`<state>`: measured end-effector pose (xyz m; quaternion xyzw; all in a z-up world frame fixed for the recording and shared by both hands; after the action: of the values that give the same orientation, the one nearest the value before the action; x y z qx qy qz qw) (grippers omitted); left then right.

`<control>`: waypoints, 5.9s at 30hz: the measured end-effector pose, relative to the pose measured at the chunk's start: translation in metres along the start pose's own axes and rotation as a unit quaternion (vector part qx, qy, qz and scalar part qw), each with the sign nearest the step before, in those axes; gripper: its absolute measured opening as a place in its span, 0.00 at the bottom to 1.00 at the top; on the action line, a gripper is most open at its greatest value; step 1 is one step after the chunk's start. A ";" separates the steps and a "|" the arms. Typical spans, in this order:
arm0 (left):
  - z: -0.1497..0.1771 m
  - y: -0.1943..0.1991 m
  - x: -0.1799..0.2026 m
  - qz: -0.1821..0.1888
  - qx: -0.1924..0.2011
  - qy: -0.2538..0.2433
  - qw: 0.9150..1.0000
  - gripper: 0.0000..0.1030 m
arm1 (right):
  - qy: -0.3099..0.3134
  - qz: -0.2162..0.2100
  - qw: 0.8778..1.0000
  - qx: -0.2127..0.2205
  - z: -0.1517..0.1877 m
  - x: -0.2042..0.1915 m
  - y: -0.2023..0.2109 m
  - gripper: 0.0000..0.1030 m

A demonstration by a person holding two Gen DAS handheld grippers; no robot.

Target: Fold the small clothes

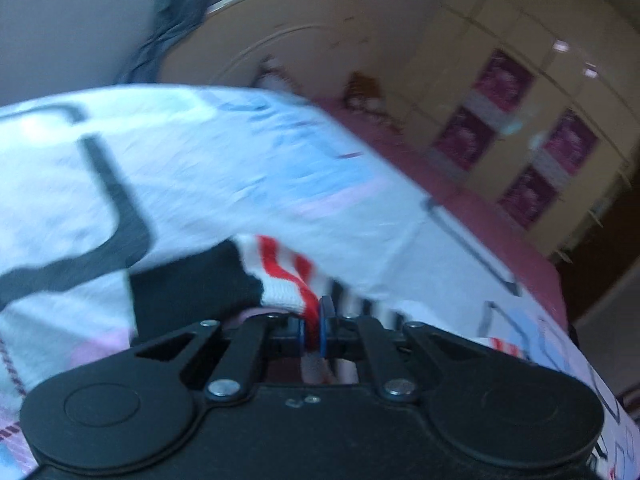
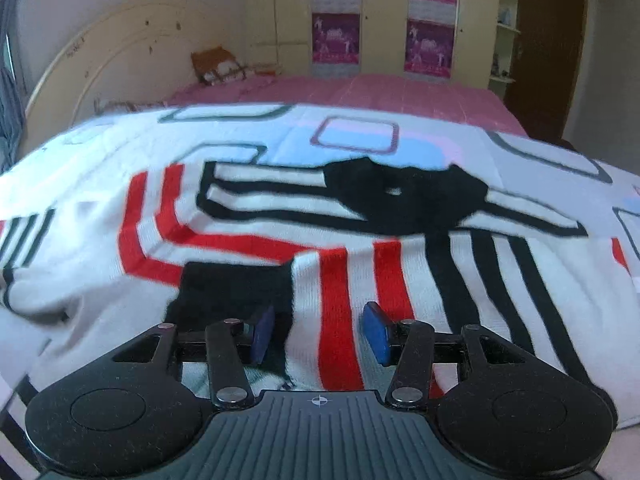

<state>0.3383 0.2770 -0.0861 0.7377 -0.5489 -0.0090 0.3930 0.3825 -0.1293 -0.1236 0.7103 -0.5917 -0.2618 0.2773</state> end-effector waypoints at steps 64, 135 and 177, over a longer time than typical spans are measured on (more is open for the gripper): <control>0.162 -0.028 0.177 0.037 -0.075 -0.354 0.931 0.26 | -0.182 0.022 0.983 0.008 0.011 0.135 0.056 0.07; 0.098 -0.075 0.229 0.041 -0.079 -0.275 0.957 0.60 | -0.084 0.027 0.994 0.058 -0.012 0.133 0.074 0.20; 0.176 -0.042 0.227 -0.006 -0.133 -0.344 0.929 0.66 | 0.048 0.038 0.998 -0.015 0.023 0.140 0.041 0.23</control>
<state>0.3833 -0.0048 -0.1377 0.6338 -0.6396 -0.3376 0.2742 0.3605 -0.2748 -0.1174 0.6945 -0.6006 -0.2257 0.3256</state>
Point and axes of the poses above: each gripper's, at about its wrist camera, not at the fingertips, and y roughly against the way its jaws point, x to its right, z to its underside, the point moved 7 cm from there along -y, roughly the way its jaws point, and after that the axes turned 2 degrees about z, right-handed, at the moved point
